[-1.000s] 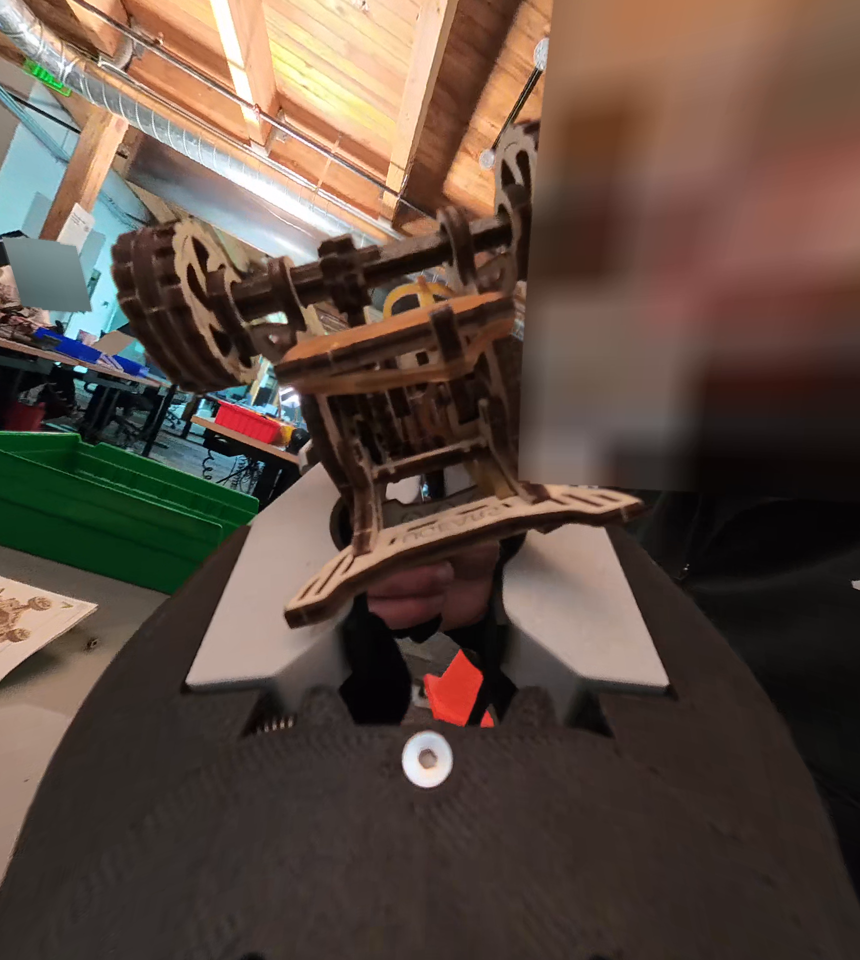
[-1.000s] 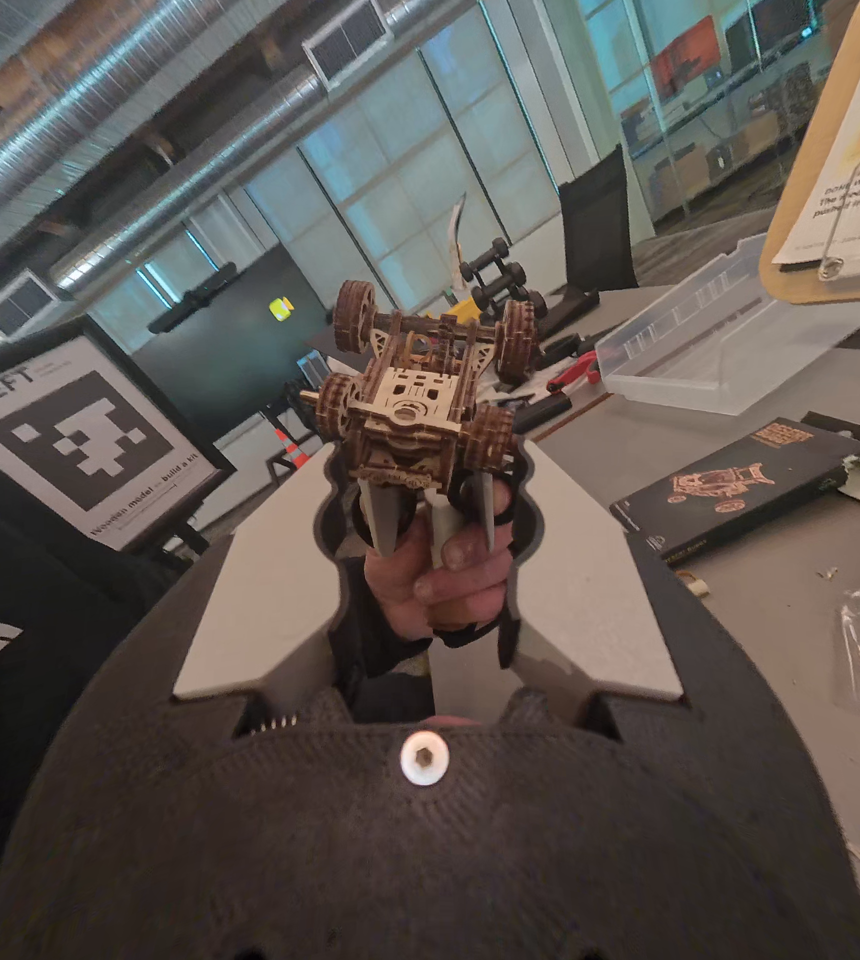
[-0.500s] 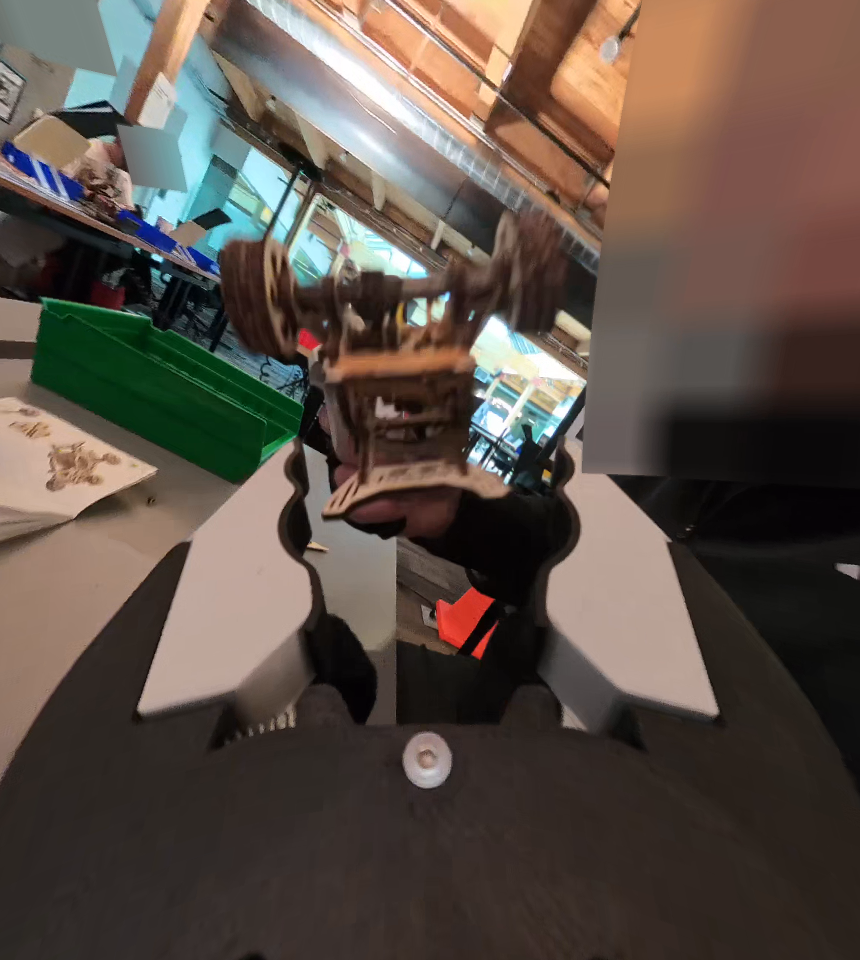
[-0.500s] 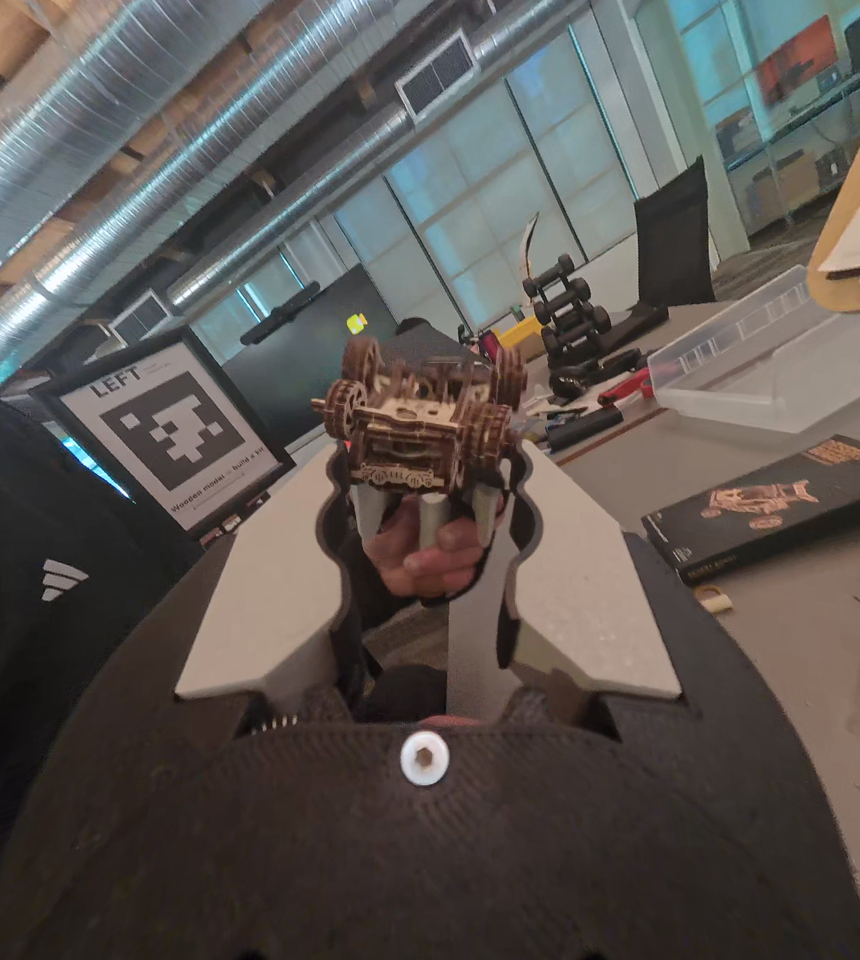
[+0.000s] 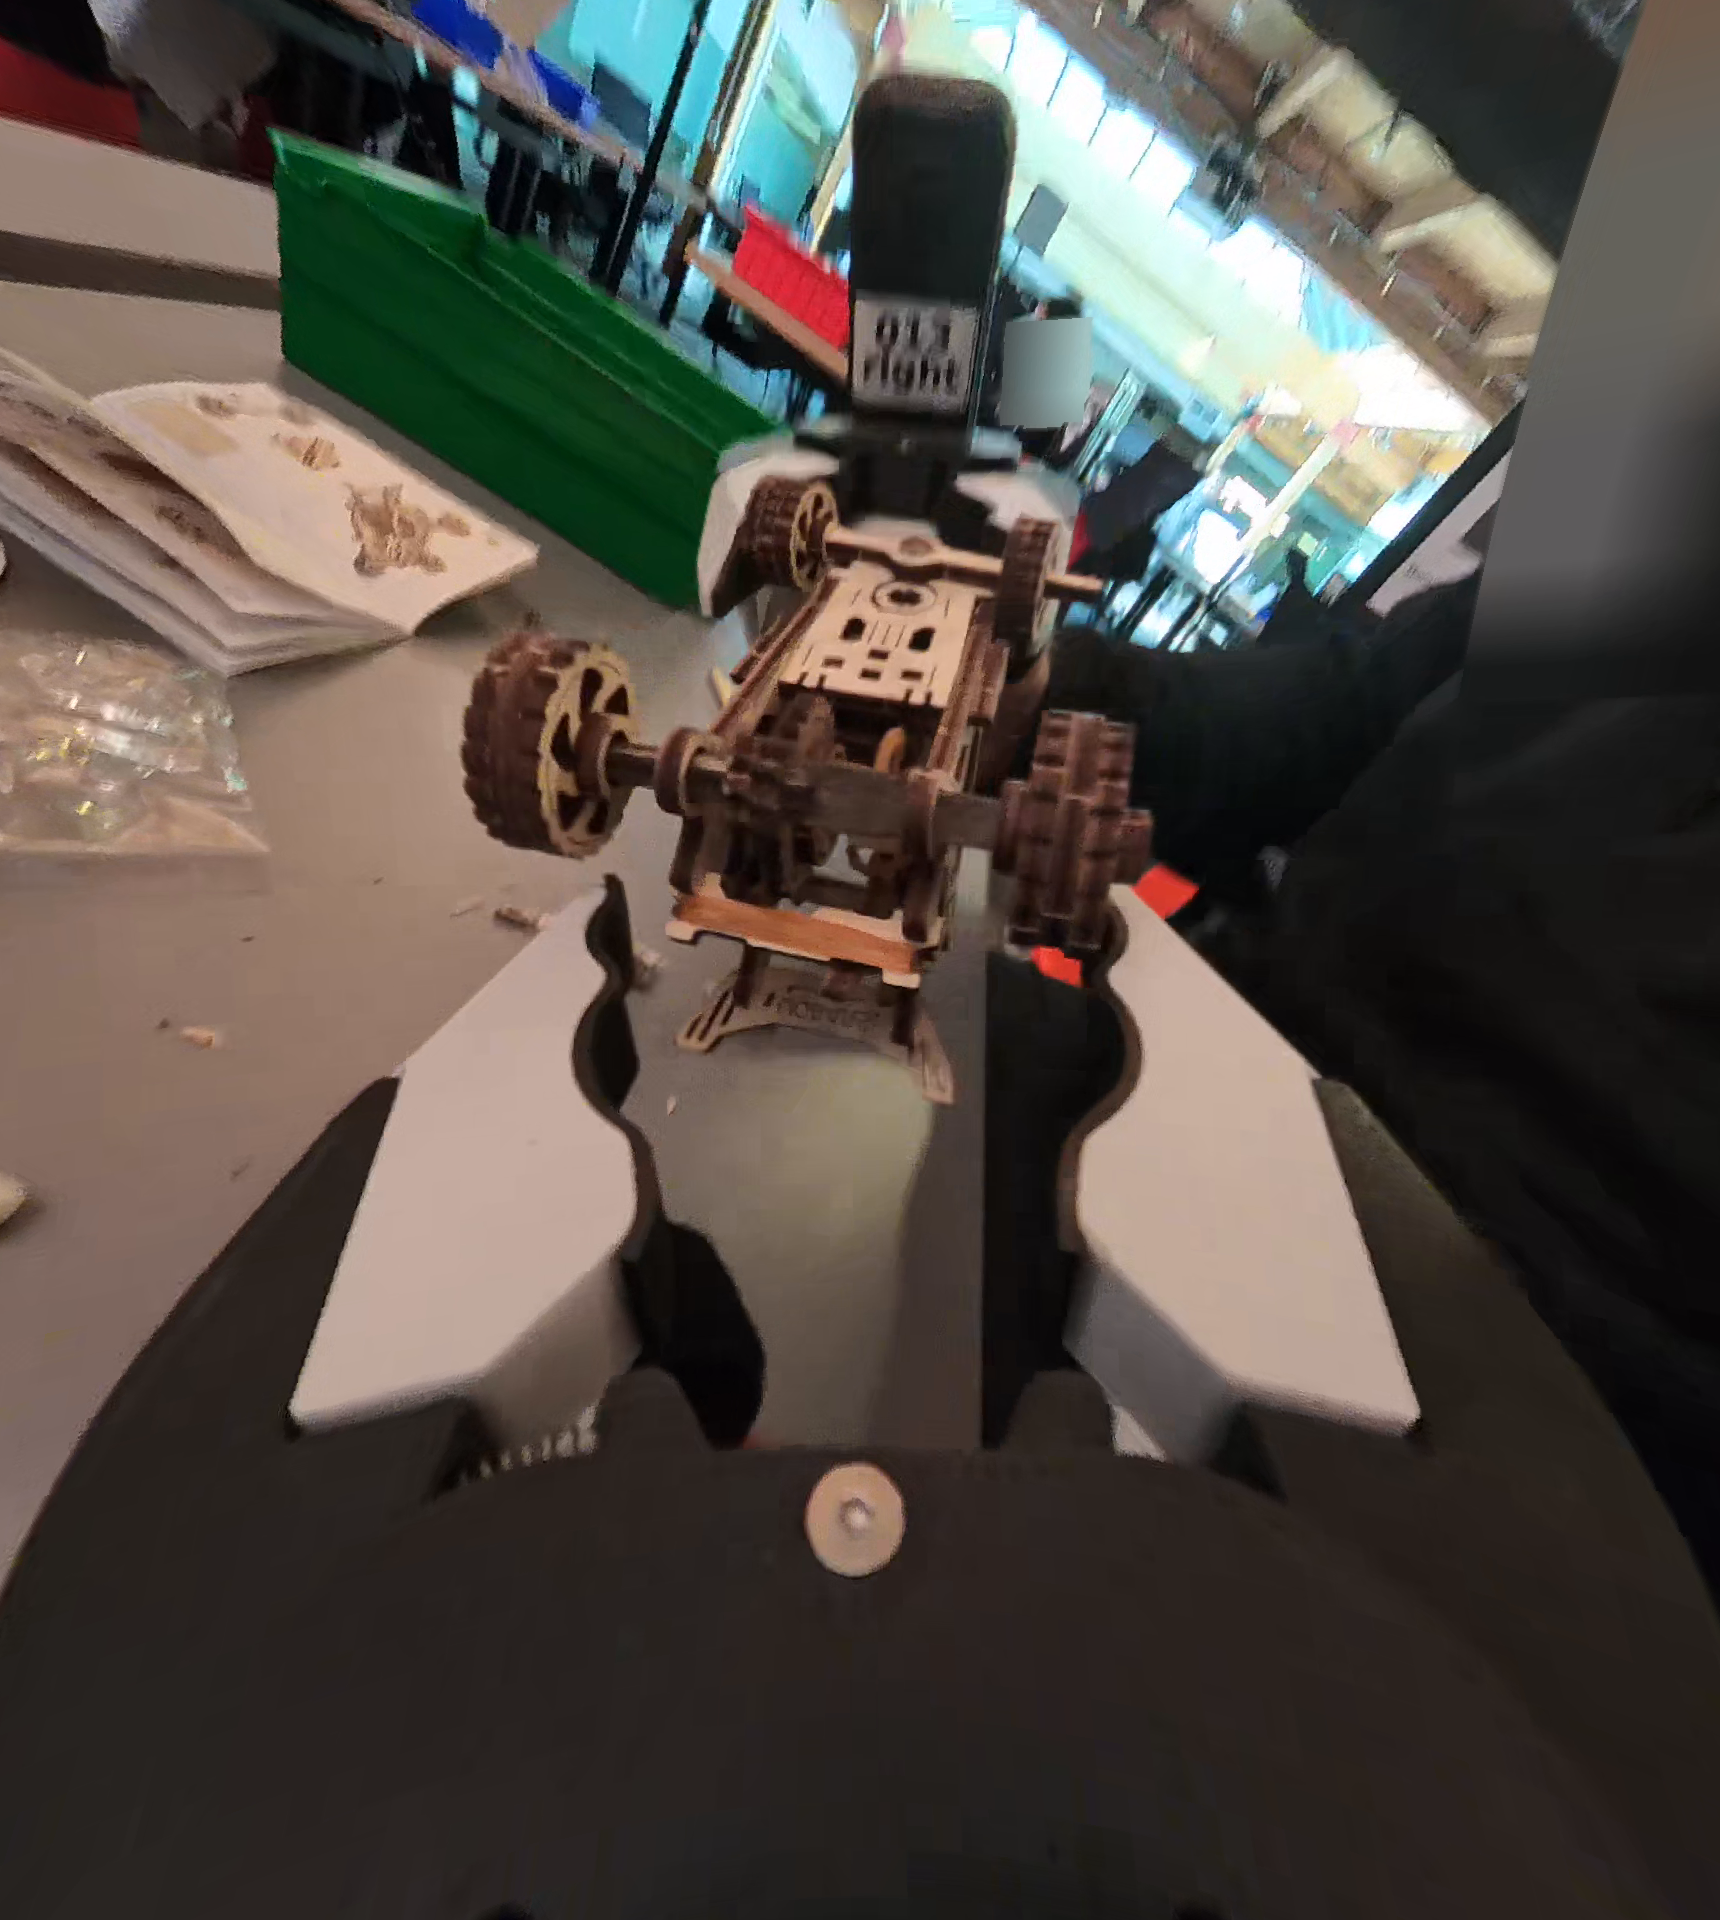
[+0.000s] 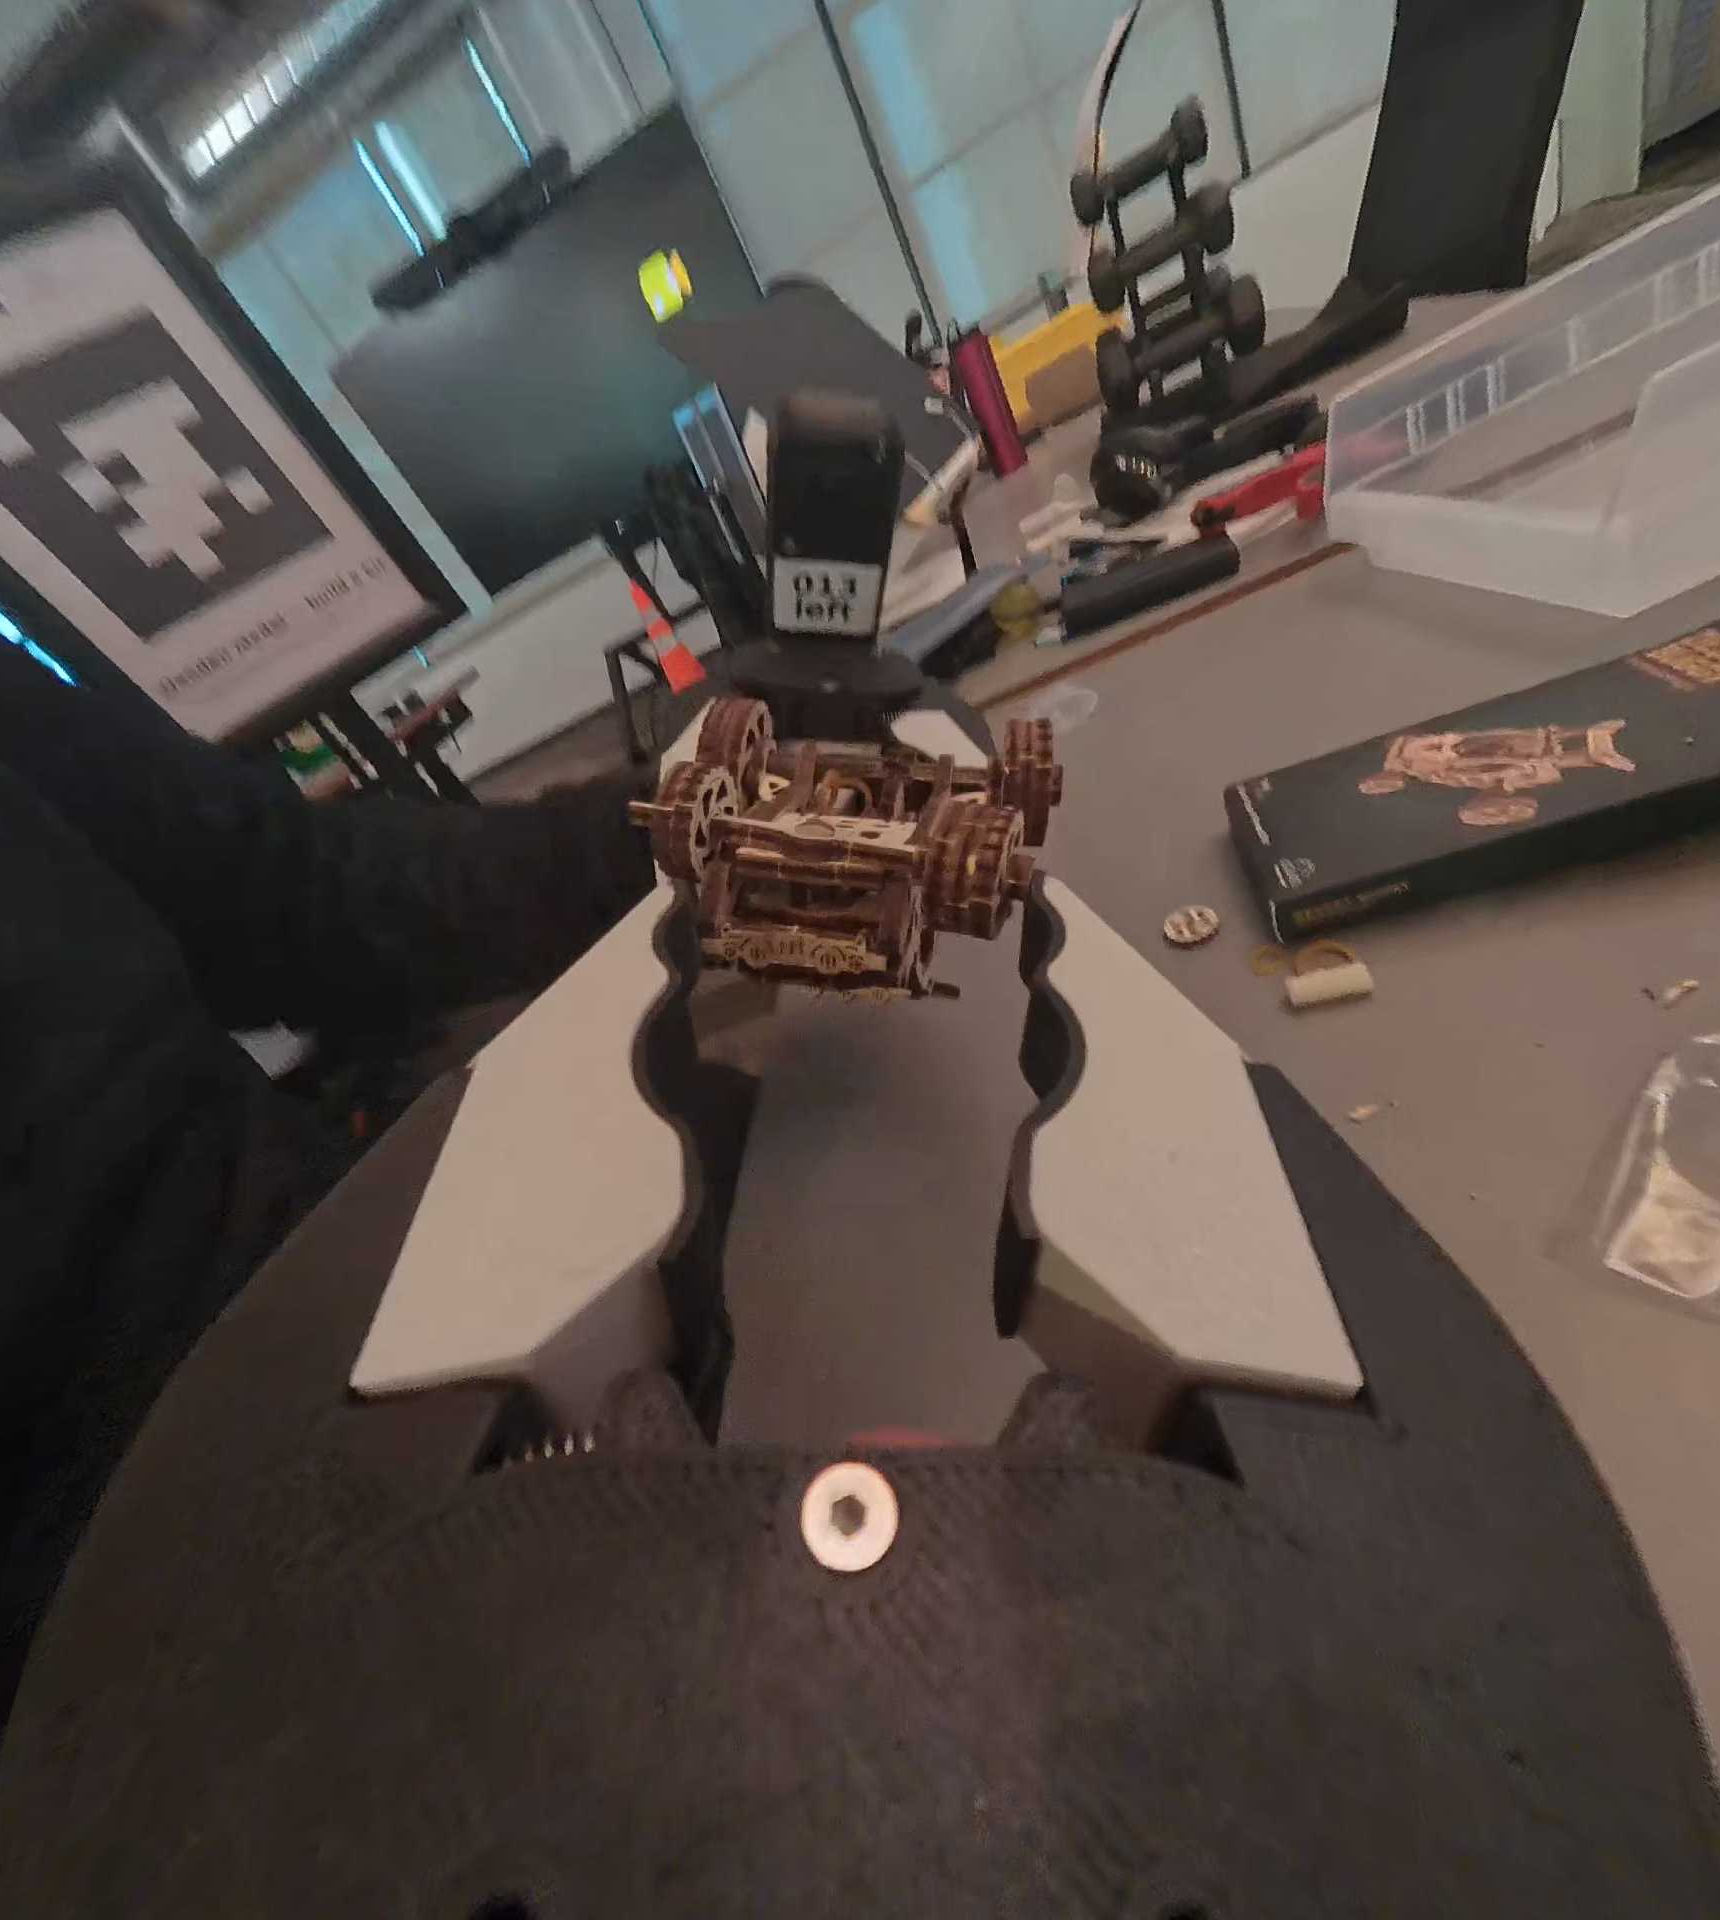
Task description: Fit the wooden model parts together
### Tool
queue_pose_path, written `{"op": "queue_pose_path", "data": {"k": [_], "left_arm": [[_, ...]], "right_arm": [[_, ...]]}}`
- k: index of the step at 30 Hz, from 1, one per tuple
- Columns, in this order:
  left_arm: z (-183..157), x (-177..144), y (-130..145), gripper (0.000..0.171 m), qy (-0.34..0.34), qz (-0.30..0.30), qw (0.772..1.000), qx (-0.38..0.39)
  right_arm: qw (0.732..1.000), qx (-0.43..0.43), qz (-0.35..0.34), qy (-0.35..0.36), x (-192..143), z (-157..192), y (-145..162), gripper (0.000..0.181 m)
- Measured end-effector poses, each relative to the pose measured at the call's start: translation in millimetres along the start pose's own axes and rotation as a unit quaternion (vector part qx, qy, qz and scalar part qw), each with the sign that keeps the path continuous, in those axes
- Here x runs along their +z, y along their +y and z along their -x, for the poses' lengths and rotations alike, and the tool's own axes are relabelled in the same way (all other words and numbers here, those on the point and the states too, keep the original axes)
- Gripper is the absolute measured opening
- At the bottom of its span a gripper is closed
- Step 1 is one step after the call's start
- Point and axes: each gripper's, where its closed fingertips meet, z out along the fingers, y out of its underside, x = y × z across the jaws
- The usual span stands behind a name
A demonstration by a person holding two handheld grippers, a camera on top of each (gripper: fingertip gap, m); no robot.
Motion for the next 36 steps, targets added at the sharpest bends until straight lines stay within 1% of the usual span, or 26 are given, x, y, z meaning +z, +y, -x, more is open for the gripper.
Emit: {"op": "queue_pose_path", "data": {"k": [2,4,8,13,15,17,19,21,23,25,28,30,32,33,34,35,36], "left_arm": [[13,-4,18,0.082,-0.023,0.045,0.999,0.011],[23,-9,26,0.08,-0.036,0.066,0.997,0.012],[42,-16,55,0.081,-0.083,0.141,0.986,0.029],[58,-20,84,0.086,-0.138,0.204,0.967,0.059],[61,-19,88,0.086,-0.16,0.216,0.96,0.078],[62,-19,97,0.088,-0.171,0.244,0.95,0.09],[64,-20,103,0.086,-0.188,0.264,0.94,0.104],[62,-21,104,0.087,-0.191,0.263,0.94,0.101],[59,-22,104,0.089,-0.187,0.264,0.942,0.09],[60,-28,104,0.095,-0.2,0.271,0.938,0.081],[54,-30,96,0.096,-0.2,0.255,0.943,0.076],[54,-28,94,0.1,-0.204,0.255,0.942,0.072],[51,-21,90,0.102,-0.202,0.255,0.942,0.083],[51,-18,89,0.103,-0.206,0.255,0.941,0.087],[52,-16,88,0.103,-0.209,0.257,0.939,0.088],[51,-13,87,0.102,-0.208,0.255,0.94,0.09],[50,-11,85,0.098,-0.207,0.248,0.942,0.09]], "right_arm": [[0.999,-0.016,0.037,0.009,4,-10,16,0.06],[0.996,-0.034,0.081,0.021,8,-21,34,0.06],[0.985,-0.06,0.155,0.042,13,-38,67,0.06],[0.958,-0.107,0.256,0.066,12,-55,106,0.06],[0.941,-0.138,0.299,0.077,10,-62,120,0.06],[0.93,-0.155,0.326,0.074,8,-61,130,0.061],[0.924,-0.158,0.341,0.075,5,-60,135,0.068],[0.918,-0.148,0.36,0.073,-1,-58,142,0.073],[0.915,-0.135,0.371,0.088,-9,-59,144,0.087],[0.922,-0.102,0.36,0.1,-10,-52,139,0.099],[0.933,-0.079,0.322,0.14,-2,-47,131,0.104],[0.93,-0.076,0.322,0.162,1,-55,133,0.109],[0.932,-0.068,0.319,0.16,6,-57,135,0.105],[0.935,-0.059,0.314,0.154,10,-57,135,0.1],[0.934,-0.058,0.317,0.152,12,-57,137,0.088],[0.929,-0.06,0.326,0.162,12,-61,139,0.081],[0.929,-0.059,0.327,0.162,13,-62,139,0.079]]}}
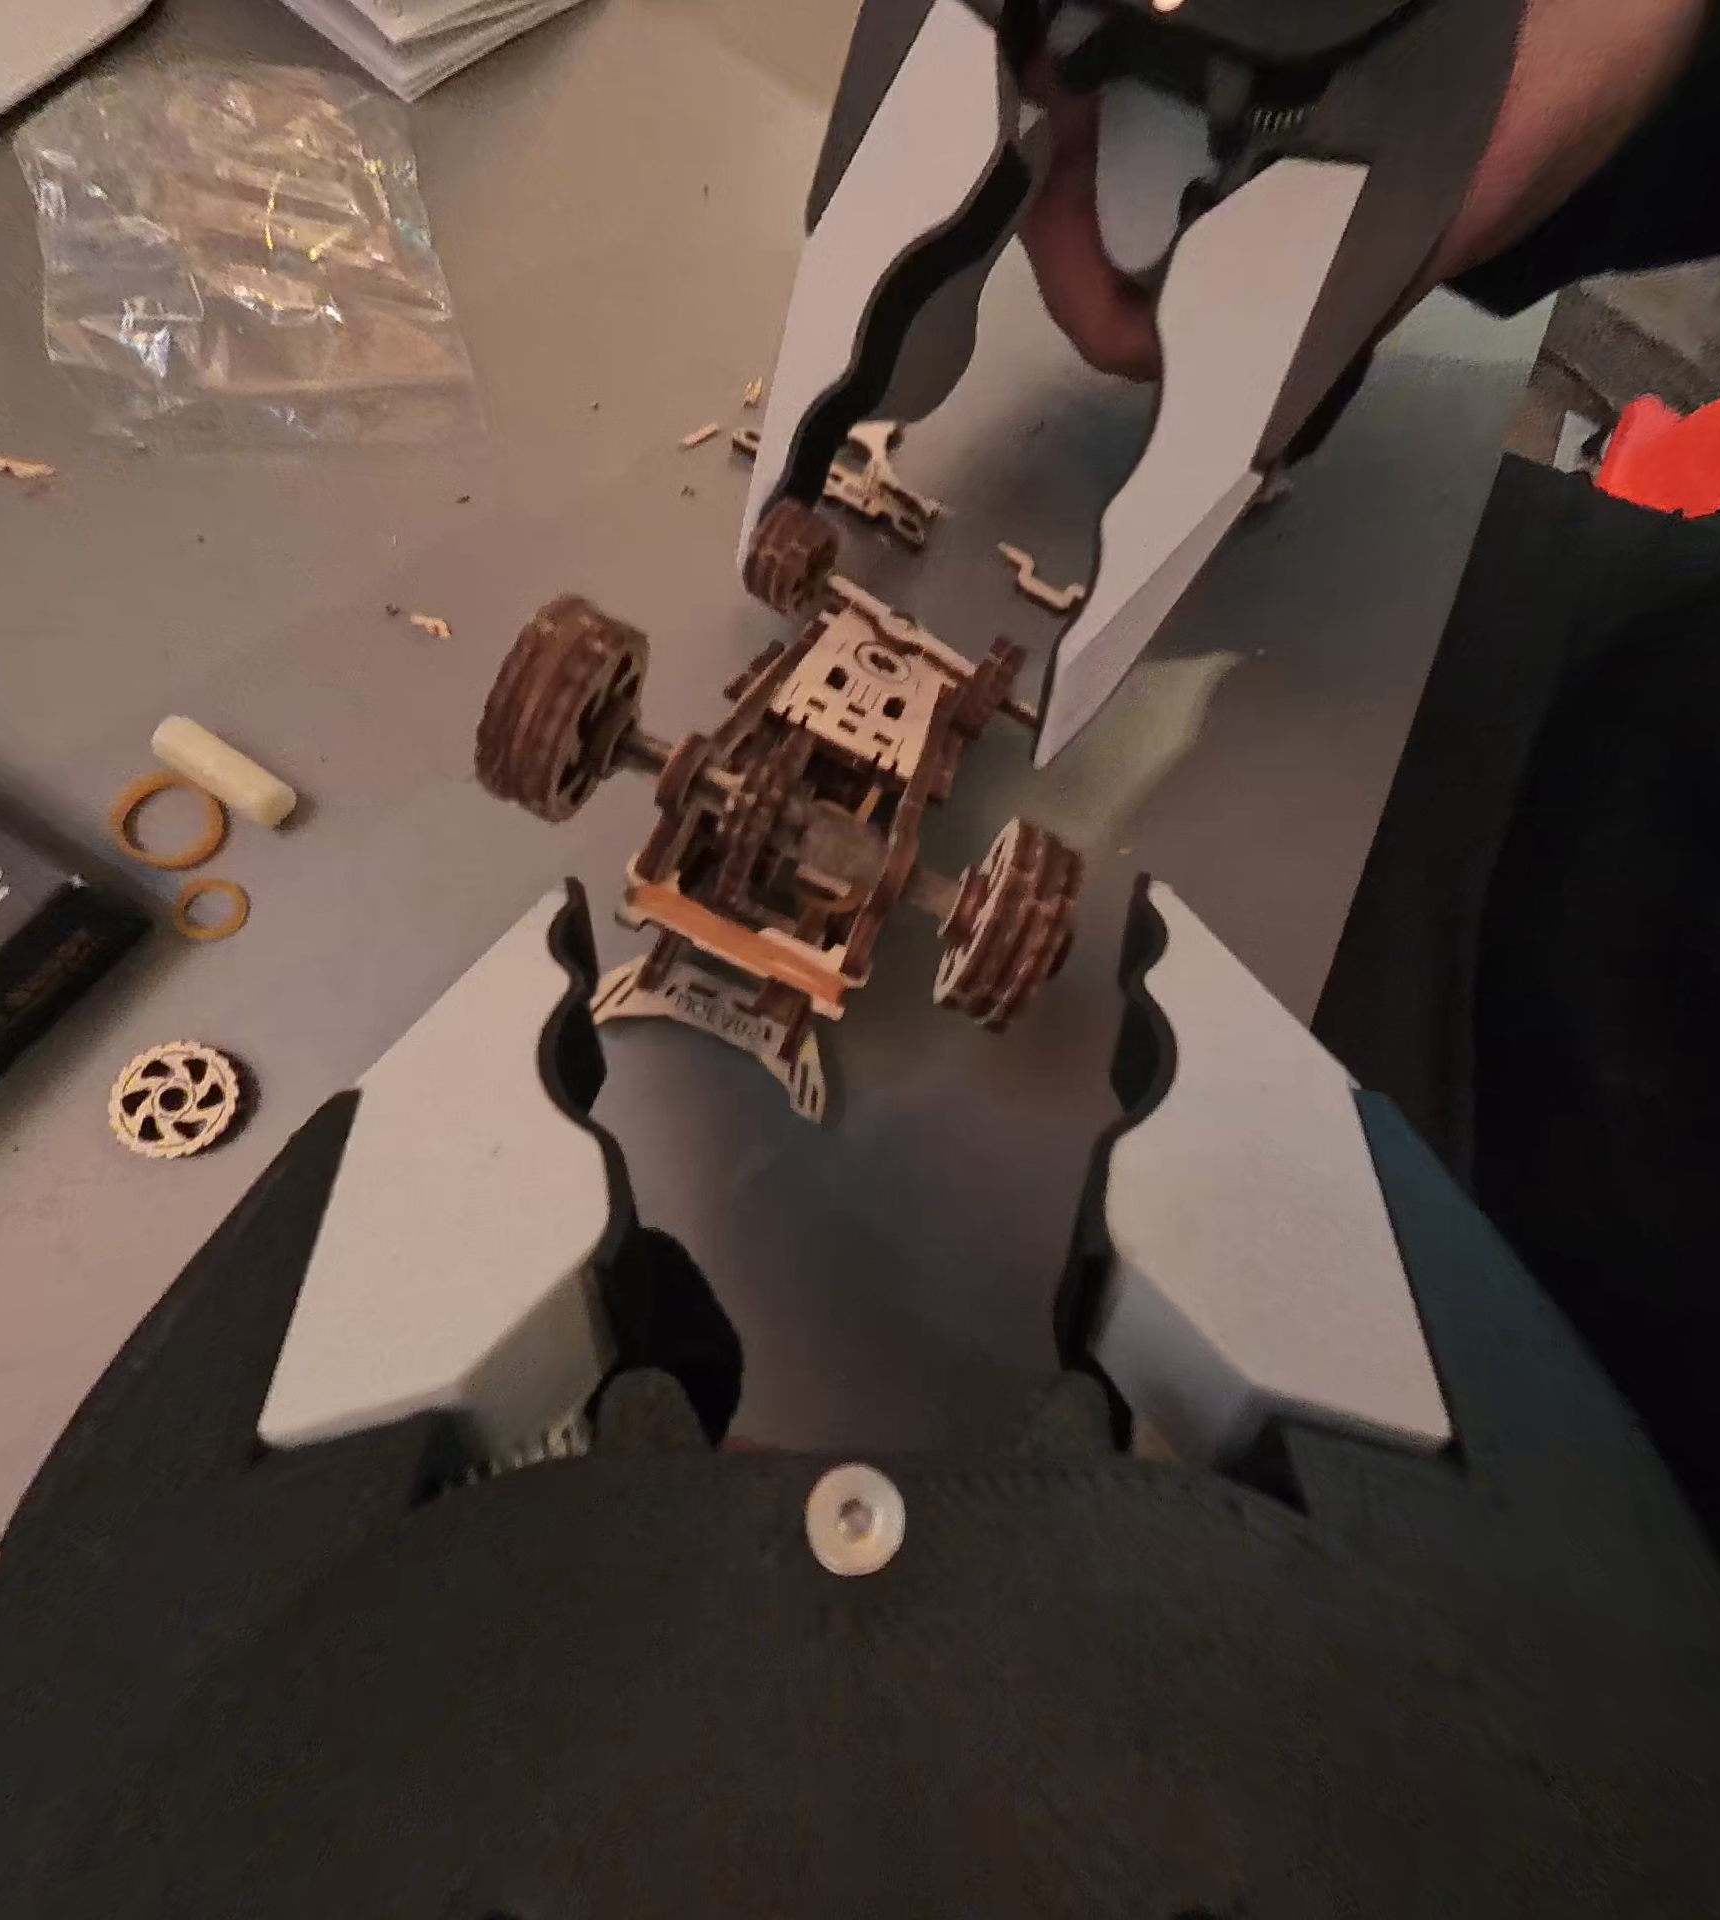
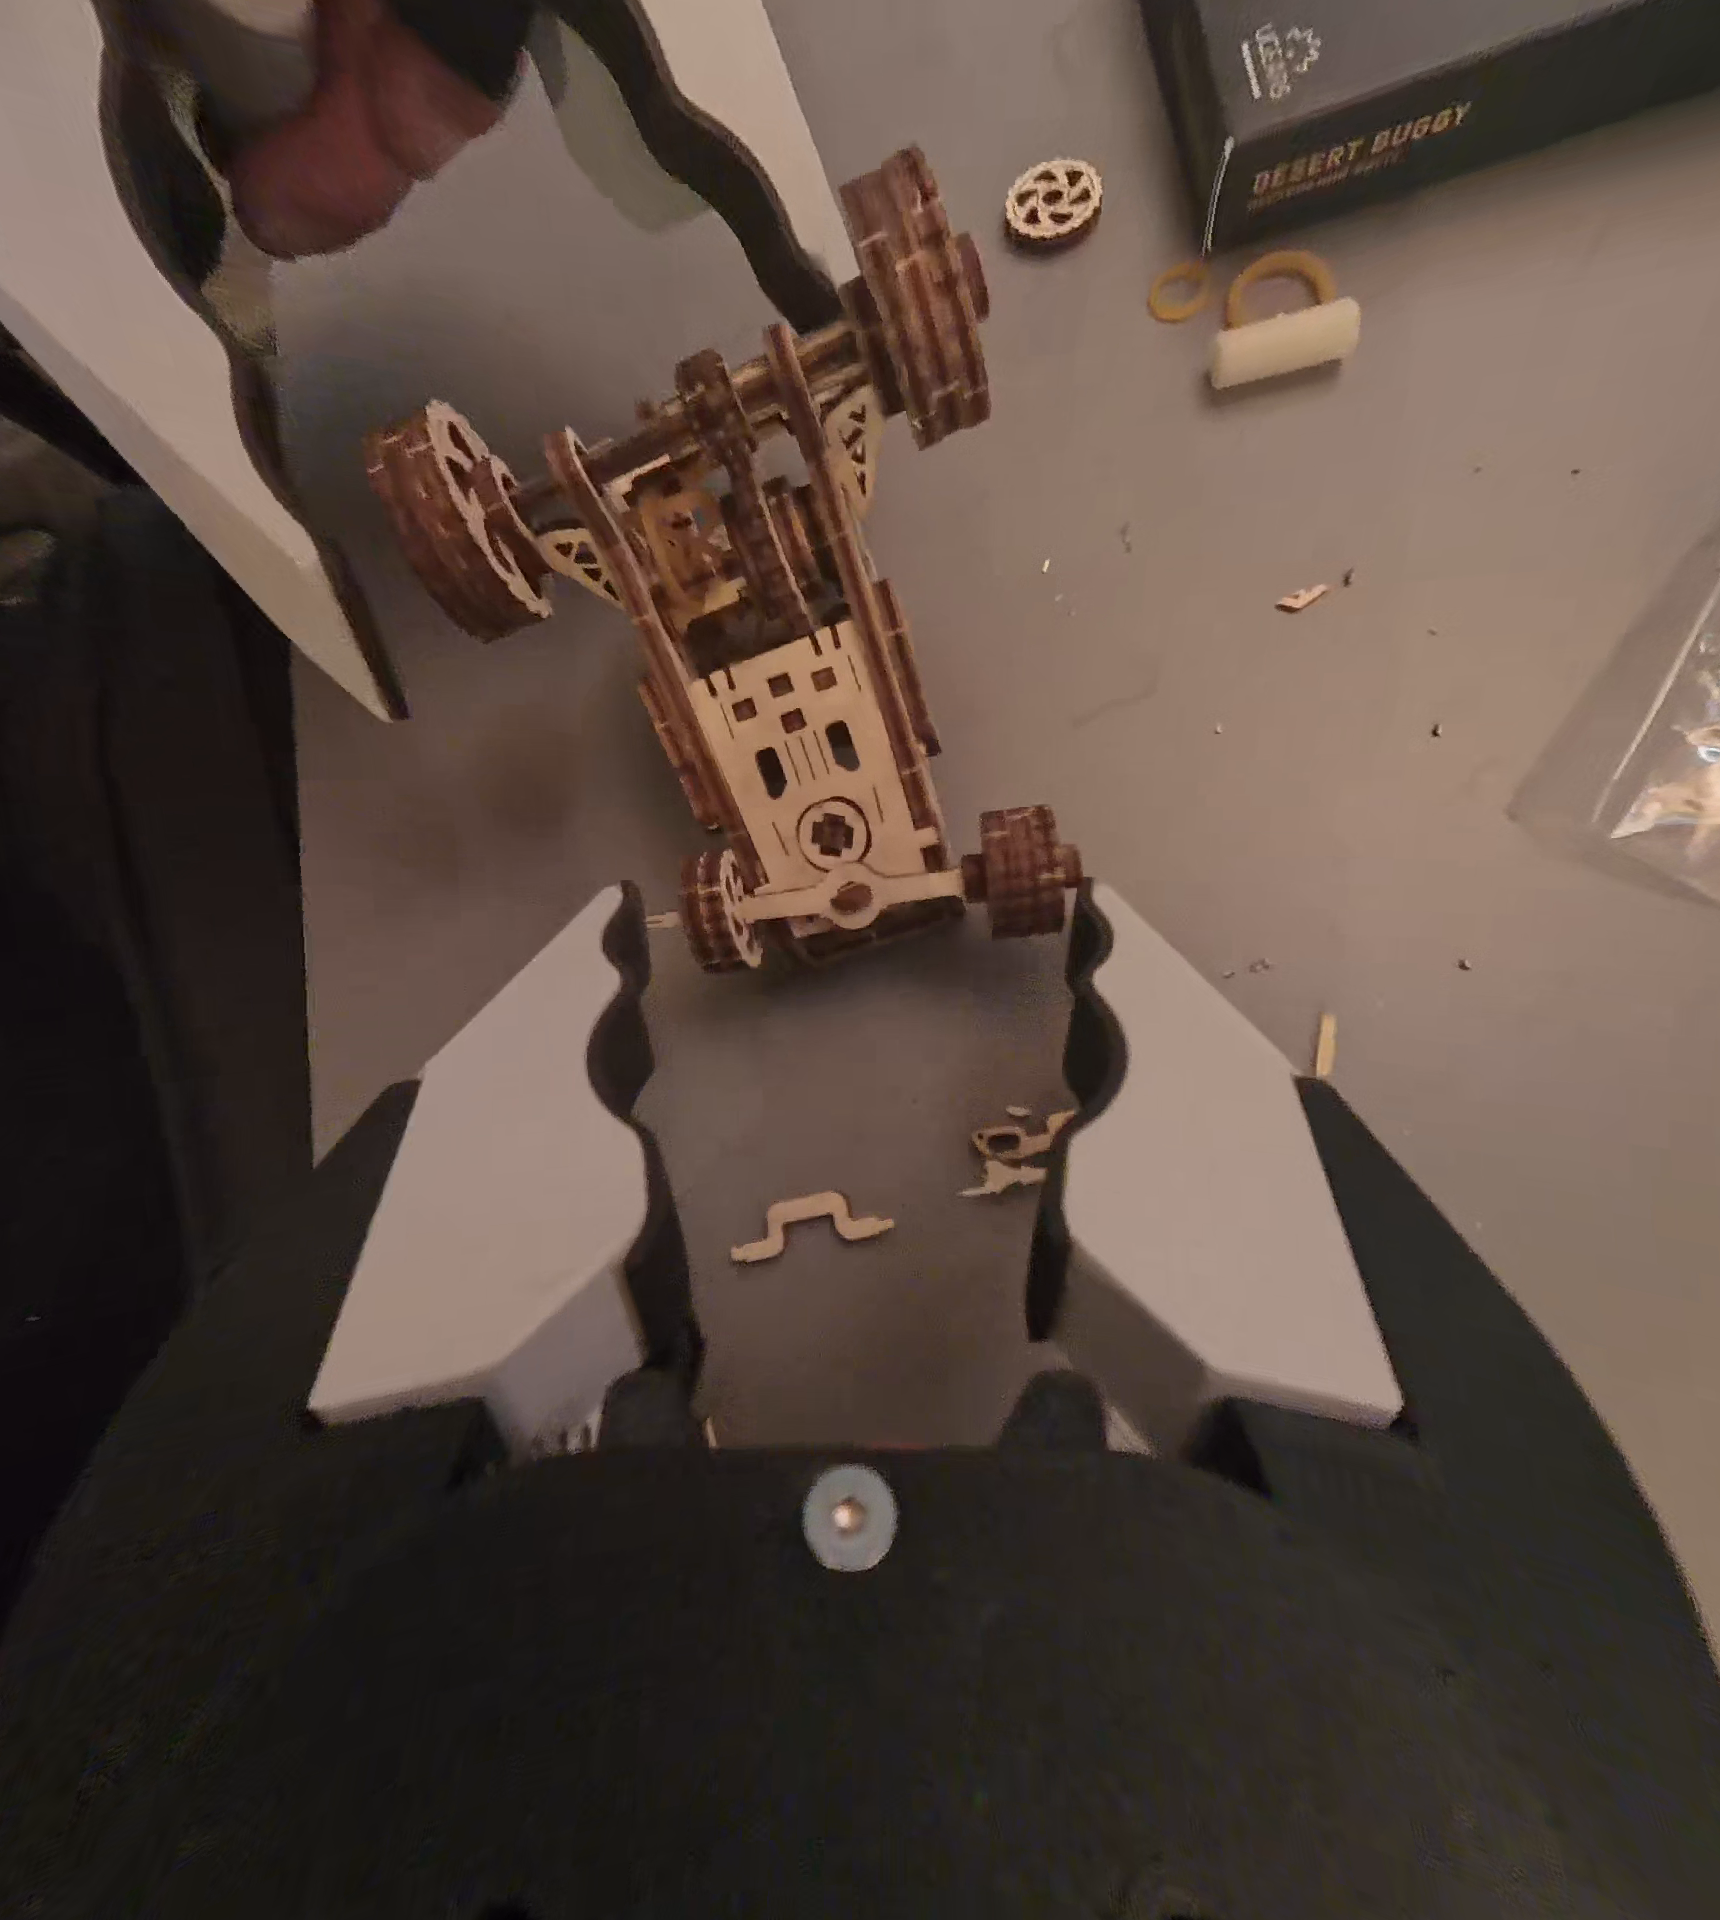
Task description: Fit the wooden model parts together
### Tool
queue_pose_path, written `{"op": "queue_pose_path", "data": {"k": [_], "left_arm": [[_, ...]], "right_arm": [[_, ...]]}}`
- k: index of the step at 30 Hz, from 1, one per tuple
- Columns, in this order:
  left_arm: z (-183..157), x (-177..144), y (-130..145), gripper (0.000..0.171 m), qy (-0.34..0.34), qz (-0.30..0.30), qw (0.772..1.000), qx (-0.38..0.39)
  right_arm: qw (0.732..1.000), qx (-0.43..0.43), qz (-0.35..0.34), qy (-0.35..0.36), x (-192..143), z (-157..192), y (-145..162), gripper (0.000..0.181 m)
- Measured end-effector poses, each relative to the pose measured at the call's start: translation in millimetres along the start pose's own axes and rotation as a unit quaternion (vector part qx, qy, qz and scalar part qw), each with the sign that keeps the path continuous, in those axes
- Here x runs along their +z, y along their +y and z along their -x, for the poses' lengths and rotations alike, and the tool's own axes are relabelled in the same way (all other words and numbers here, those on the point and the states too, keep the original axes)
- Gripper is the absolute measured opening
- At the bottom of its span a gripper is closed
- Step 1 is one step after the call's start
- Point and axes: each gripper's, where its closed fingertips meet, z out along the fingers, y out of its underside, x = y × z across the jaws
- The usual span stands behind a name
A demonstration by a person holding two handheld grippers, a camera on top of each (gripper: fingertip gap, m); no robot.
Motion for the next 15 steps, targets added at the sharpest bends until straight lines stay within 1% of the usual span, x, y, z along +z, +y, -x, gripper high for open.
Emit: {"op": "queue_pose_path", "data": {"k": [1,3,7,13,15], "left_arm": [[-0.9,0.8,-3.0,0.095,0.003,-0.009,1.0,-0.003],[-1.8,2.7,-4.2,0.094,0.009,-0.011,1.0,-0.005],[-0.2,5.3,-8.5,0.085,0.011,-0.013,1.0,-0.002],[2.8,8.3,-11.0,0.085,0.016,-0.01,1.0,-0.006],[3.5,8.6,-11.2,0.085,0.014,-0.01,1.0,-0.007]], "right_arm": [[1.0,-0.002,-0.003,-0.001,0.5,0.3,-1.4,0.079],[1.0,-0.02,0.005,-0.001,1.4,0.9,-0.7,0.079],[0.997,-0.059,0.036,-0.015,1.1,2.4,1.4,0.078],[0.986,-0.135,0.094,-0.025,-0.4,-0.8,3.7,0.078],[0.983,-0.145,0.11,-0.029,-0.3,-2.2,3.6,0.078]]}}
